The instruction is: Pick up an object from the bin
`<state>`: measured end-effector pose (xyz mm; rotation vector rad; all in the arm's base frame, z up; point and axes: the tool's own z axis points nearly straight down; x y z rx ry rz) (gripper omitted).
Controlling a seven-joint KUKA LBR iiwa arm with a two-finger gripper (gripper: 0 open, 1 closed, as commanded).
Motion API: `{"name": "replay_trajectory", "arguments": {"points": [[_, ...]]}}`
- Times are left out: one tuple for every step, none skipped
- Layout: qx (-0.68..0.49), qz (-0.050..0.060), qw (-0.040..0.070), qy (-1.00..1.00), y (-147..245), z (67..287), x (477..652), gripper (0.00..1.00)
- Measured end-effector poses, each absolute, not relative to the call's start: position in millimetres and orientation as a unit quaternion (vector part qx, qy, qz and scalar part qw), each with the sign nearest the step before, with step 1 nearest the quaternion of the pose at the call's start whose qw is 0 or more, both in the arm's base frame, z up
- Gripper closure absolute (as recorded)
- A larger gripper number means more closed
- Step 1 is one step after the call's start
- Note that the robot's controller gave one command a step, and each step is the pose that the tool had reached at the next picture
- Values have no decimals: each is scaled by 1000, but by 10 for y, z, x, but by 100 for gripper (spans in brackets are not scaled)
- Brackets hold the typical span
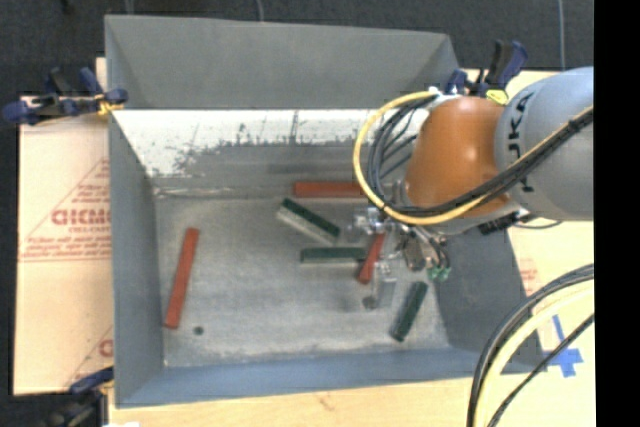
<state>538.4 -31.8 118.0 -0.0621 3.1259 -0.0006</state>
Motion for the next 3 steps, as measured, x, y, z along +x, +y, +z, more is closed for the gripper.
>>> {"name": "replay_trajectory", "arguments": {"points": [[-93,0,3,996,-788,859,5590,100],[-93,0,3,996,-788,859,5590,100],[-150,-3,6,989,-1263,2734,5477,100]]}}
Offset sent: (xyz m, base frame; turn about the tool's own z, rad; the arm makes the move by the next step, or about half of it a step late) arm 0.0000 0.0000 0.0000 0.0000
